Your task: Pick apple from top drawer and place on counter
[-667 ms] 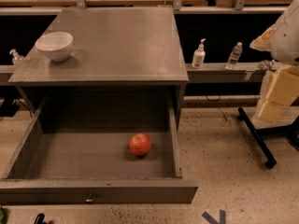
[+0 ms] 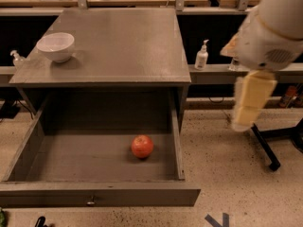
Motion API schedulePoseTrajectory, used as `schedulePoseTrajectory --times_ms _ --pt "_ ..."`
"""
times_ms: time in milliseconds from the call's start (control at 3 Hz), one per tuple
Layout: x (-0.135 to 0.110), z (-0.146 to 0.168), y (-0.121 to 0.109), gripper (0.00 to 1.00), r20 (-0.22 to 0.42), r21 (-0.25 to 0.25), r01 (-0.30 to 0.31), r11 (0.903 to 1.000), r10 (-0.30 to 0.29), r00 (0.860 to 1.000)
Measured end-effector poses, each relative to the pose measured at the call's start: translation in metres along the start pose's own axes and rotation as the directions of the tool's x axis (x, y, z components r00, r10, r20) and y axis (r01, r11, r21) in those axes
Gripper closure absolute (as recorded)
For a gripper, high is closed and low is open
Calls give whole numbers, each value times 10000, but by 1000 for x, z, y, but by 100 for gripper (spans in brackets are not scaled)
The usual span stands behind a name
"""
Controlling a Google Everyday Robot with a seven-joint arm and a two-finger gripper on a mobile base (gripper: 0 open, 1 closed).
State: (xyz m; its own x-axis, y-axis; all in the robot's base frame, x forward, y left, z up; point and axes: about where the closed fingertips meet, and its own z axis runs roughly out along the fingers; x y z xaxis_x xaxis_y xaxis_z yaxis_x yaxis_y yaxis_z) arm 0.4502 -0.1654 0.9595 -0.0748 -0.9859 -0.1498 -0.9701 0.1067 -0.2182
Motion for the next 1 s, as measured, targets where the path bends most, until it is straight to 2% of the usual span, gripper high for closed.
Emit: schedulePoseTrajectory --times_ms 333,1000 --pt "-80 51 -7 0 -243 -680 1704 9830 -1724 9847" --pt "-73 43 -7 0 -184 -504 1525 9870 -1536 9880"
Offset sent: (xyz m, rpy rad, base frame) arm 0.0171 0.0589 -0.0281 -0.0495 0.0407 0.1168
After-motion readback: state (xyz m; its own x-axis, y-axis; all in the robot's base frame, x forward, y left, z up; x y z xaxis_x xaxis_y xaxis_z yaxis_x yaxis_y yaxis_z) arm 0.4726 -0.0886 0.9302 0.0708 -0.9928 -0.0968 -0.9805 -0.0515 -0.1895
